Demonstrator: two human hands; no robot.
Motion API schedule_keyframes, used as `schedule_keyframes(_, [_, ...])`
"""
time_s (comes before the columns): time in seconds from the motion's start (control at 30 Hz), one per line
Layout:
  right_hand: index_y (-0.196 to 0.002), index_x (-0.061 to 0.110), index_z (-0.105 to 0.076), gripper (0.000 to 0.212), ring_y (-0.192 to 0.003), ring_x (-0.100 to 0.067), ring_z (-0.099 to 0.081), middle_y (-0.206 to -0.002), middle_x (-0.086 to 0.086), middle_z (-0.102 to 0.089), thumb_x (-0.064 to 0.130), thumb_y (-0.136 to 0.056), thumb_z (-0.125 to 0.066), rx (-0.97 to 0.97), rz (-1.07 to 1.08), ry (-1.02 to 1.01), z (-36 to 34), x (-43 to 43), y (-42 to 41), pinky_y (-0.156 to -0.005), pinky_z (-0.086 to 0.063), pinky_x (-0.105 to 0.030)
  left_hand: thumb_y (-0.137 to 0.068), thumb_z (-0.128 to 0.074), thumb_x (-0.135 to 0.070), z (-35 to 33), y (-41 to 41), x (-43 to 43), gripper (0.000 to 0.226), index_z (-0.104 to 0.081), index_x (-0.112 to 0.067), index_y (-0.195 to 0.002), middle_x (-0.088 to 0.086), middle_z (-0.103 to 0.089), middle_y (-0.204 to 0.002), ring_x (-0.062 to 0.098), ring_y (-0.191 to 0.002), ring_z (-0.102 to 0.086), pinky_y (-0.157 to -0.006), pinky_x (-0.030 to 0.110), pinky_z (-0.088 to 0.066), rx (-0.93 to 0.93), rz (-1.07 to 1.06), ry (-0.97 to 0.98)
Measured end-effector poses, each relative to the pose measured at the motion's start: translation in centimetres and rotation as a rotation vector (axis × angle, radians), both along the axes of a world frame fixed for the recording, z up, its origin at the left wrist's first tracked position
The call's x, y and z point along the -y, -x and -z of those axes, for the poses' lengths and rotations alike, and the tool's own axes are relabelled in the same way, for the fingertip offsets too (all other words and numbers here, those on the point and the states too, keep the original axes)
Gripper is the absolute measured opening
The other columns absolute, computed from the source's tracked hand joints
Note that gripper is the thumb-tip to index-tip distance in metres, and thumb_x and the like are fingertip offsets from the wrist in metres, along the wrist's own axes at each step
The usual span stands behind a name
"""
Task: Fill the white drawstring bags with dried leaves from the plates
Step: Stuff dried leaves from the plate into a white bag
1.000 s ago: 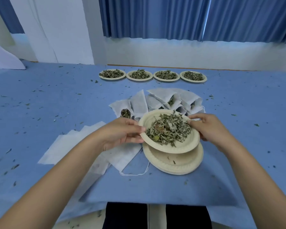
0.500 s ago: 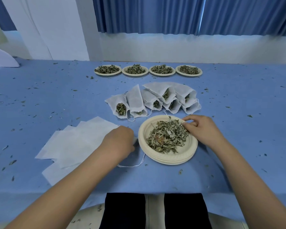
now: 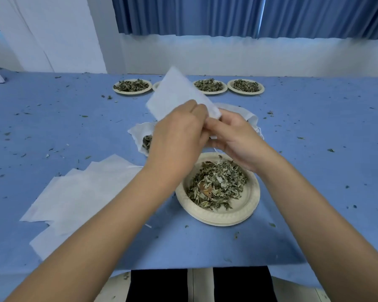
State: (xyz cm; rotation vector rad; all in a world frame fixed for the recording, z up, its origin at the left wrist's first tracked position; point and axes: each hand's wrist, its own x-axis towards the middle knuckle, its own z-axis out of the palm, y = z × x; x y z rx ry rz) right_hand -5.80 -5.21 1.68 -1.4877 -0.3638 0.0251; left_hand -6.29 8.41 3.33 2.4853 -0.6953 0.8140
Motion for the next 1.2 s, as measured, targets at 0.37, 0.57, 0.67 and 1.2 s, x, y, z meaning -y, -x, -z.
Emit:
schedule_keyframes(0.37, [-0.081, 0.008, -0.066, 0.013, -0.063, -0.013, -0.063, -0.069, -0.001, -0.071, -0.003, -0.086, -0.063, -0.012, 0.316, -0.103, 3.4, 2.2, -3.9, -0.063, -0.053, -0.021, -0.086, -0.066, -0.045, 6.0, -6.0, -0.2, 0.064, -0.038, -0.024, -0.139, -0.004, -0.060, -0.090, 0.010, -0.078, -0.061, -0.072, 0.020, -0.050, -0.457, 0.174, 0.411])
schedule_keyframes(0.57, [-0.090, 0.012, -0.069, 0.015, -0.074, -0.020, -0.059, -0.082, -0.007, -0.069, -0.002, -0.087, -0.064, -0.038, 0.382, -0.122, 3.9, 2.9, -4.1, -0.072, -0.048, -0.032, -0.092, -0.064, -0.009, 6.4, -5.7, -0.6, 0.028, -0.059, -0.018, -0.117, -0.002, -0.066, -0.064, 0.013, -0.059, -0.058, -0.067, 0.026, -0.052, -0.568, 0.412, 0.811])
schedule_keyframes(0.67, [-0.086, 0.013, -0.067, 0.020, -0.076, -0.024, -0.056, -0.082, -0.009, -0.068, -0.007, -0.085, -0.063, -0.085, 0.448, -0.080, 4.0, 3.6, -3.9, -0.069, -0.044, -0.033, -0.090, -0.064, -0.005, 6.3, -5.9, -0.8, 0.008, -0.066, -0.012, -0.092, -0.004, -0.065, -0.061, 0.006, -0.053, -0.054, -0.057, 0.016, -0.047, -0.579, 0.408, 0.899])
schedule_keyframes(1.2, [-0.105, -0.002, -0.064, 0.023, -0.086, -0.024, -0.063, -0.098, -0.015, -0.070, -0.008, -0.083, -0.064, -0.021, 0.197, 0.262, 3.3, 2.5, -3.3, -0.082, -0.052, -0.040, -0.084, -0.072, -0.006, 6.7, -5.4, -0.6, 0.012, -0.071, -0.016, -0.092, -0.009, -0.071, -0.090, 0.003, -0.087, -0.066, -0.085, 0.023, -0.053, -0.272, 0.327, 0.574])
